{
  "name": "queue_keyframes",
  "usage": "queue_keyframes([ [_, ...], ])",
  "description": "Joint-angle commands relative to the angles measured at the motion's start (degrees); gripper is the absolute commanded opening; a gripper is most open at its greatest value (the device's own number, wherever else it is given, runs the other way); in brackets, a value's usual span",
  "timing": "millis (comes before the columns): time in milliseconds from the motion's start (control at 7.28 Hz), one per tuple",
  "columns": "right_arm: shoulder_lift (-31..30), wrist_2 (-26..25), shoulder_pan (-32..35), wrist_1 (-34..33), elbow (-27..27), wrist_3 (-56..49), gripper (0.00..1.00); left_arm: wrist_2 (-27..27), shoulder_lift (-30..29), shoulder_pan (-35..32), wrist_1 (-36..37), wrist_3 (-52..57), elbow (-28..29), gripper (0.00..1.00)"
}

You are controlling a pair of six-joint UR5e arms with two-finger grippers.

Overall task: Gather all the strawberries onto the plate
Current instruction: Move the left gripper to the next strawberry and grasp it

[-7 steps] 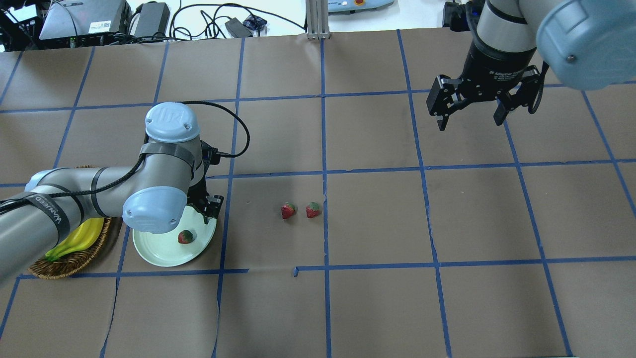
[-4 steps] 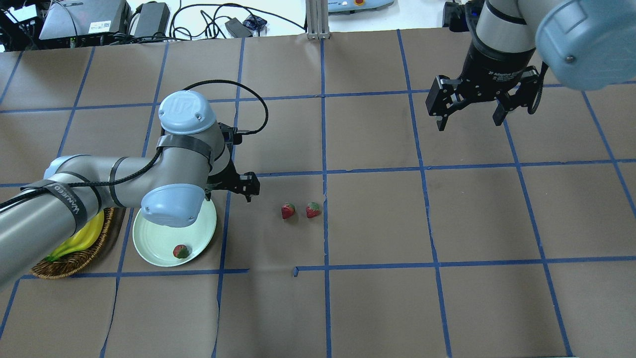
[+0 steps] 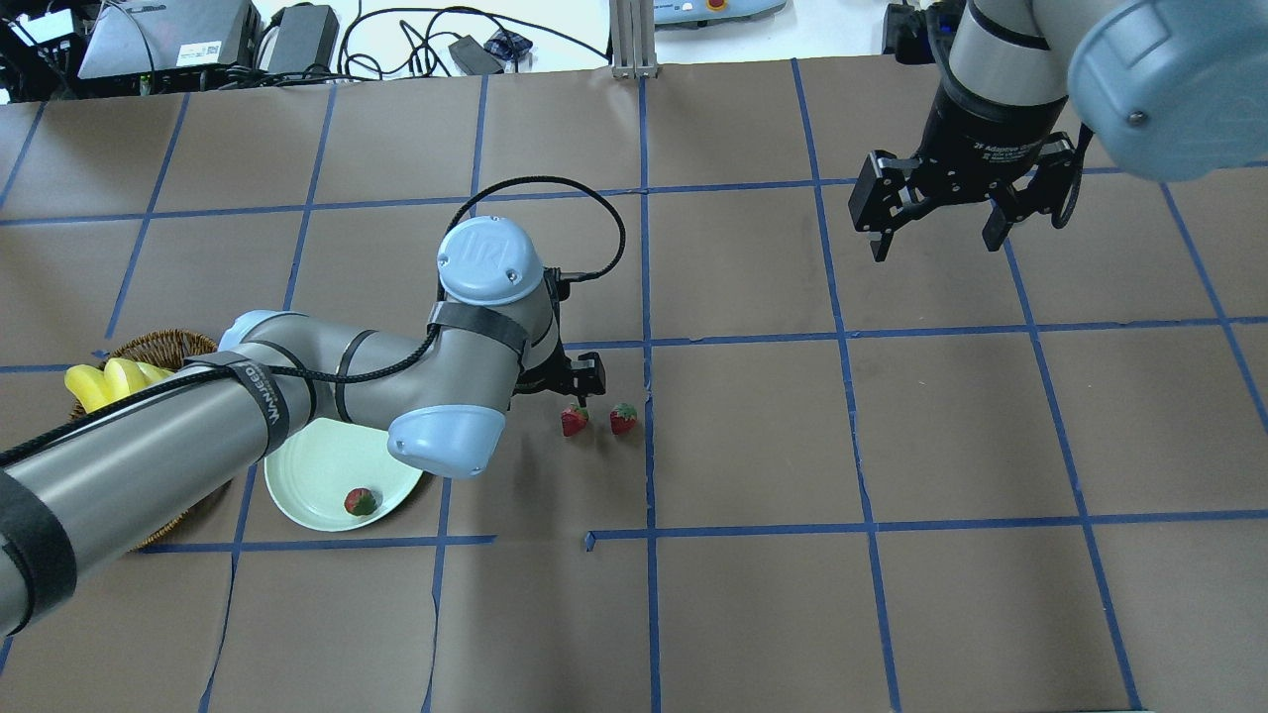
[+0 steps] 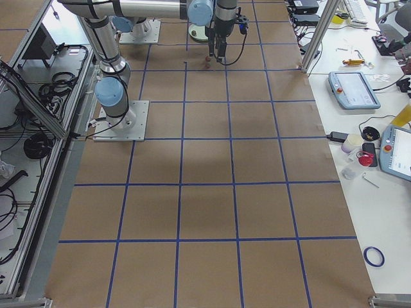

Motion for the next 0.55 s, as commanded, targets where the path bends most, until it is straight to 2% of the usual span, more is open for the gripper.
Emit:
queue_keyframes([
  [0, 0.0, 0.0, 0.1, 0.0, 0.0, 0.0, 1.00, 0.0, -1.9, -1.2, 1.0, -0.8, 0.0, 0.72],
  [137, 0.0, 0.0, 0.1, 0.0, 0.0, -0.1, 1.00, 0.0, -1.9, -1.2, 1.0, -0.7, 0.0, 0.41],
  [275, 0.0, 0.0, 0.1, 0.0, 0.0, -0.1, 1.00, 0.0, -1.6, -1.2, 1.0, 0.2, 0.1, 0.15],
  [412, 0.0, -0.1, 0.1, 0.0, 0.0, -0.1, 1.00, 0.5, -0.9, -1.1, 0.6, 0.9, 0.7, 0.00],
])
